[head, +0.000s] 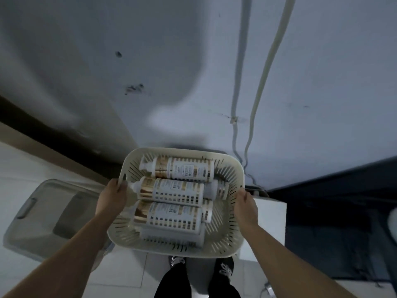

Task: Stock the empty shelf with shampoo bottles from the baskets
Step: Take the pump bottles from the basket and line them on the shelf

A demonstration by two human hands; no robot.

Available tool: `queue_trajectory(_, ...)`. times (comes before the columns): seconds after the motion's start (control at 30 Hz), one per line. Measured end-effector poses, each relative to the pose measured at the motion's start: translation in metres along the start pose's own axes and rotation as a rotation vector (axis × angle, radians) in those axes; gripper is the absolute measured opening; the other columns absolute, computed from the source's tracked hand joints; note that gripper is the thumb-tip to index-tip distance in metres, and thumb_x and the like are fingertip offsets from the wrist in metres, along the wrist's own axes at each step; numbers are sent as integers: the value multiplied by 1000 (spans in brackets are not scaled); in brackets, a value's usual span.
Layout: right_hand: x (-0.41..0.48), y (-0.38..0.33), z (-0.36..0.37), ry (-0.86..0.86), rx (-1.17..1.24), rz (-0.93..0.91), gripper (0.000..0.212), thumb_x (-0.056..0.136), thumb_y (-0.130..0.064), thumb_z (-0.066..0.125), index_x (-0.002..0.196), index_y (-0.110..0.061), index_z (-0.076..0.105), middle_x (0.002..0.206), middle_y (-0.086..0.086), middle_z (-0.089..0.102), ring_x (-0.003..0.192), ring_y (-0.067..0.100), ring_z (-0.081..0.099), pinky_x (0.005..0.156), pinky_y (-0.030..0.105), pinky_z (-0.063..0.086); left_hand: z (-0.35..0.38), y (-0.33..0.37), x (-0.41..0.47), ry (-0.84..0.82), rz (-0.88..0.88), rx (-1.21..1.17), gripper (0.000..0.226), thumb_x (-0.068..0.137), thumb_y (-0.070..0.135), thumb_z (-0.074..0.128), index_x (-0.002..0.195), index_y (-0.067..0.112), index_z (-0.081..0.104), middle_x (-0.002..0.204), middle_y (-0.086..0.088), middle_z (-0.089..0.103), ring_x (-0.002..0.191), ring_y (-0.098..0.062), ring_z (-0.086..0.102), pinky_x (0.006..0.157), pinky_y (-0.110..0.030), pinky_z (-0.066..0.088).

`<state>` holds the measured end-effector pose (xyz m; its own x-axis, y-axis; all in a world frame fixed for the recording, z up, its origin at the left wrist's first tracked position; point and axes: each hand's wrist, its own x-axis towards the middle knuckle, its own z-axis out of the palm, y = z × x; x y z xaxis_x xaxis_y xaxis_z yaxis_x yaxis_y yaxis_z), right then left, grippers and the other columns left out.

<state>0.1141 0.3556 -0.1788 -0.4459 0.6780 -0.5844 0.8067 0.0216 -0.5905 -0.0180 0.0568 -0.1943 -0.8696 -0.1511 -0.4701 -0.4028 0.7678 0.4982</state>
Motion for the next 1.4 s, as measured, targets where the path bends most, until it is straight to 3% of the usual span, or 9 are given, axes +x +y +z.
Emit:
queue_trajectory(0.1,3,0,0,21,113,68,52,104,-48,24,98,-12,61,94,8,59,87,26,57,81,38,45,1,0,3,0,-130,-237,40,101,38,33,98,13,63,80,-9,58,70,-24,53,64,-34,41)
queue_trajectory(0.2,2,3,-6,37,128,88,50,104,-48,25,81,-16,55,81,5,56,73,22,52,73,37,42,2,5,-3,-6,-194,-291,44,102,44,31,90,13,61,75,-10,55,64,-23,49,59,-32,39)
queue_trajectory(0.33,-2,7,-21,70,100,107,54,104,-48,26,91,-9,61,87,9,61,87,31,58,83,41,49,7,14,-16,1,-191,-273,44,102,44,32,89,12,60,71,-10,54,58,-22,47,51,-28,36)
queue_trajectory(0.43,-9,17,-42,73,153,154,57,105,-46,27,83,-5,60,71,8,56,66,26,52,67,36,46,8,26,-31,-12,-189,-252,44,102,45,33,87,13,59,66,-7,50,53,-20,42,51,-27,33)
queue_trajectory(0.5,-16,31,-59,73,212,198,56,105,-45,29,81,-4,59,61,5,47,54,20,42,54,30,35,9,33,-46,-59,-185,-268,43,102,43,34,86,12,59,62,-5,46,51,-19,37,50,-27,31)
queue_trajectory(0.67,-42,77,-110,95,338,279,51,104,-47,32,84,-10,61,56,2,34,46,16,28,45,28,24,18,53,-100,-157,-123,-339,39,102,39,37,87,10,60,56,-2,40,47,-17,31,48,-26,25)
queue_trajectory(1.0,-105,168,-251,168,425,240,47,103,-46,36,83,-12,62,54,-1,40,44,15,29,44,29,24,57,74,-277,-217,-69,-471,31,100,36,41,84,14,57,52,4,33,47,-13,25,46,-26,19)
queue_trajectory(1.13,-135,202,-307,217,446,208,44,103,-43,37,82,-12,60,51,-2,37,40,14,25,40,25,21,77,72,-332,-259,-39,-517,34,102,35,39,80,15,55,39,10,32,34,-7,24,35,-13,19)
queue_trajectory(1.4,-209,275,-365,330,653,287,40,104,-41,38,86,-11,58,46,-5,29,40,12,20,38,22,17,108,95,-390,-473,143,-455,33,103,30,38,80,12,54,37,10,33,28,-2,20,31,-9,15)
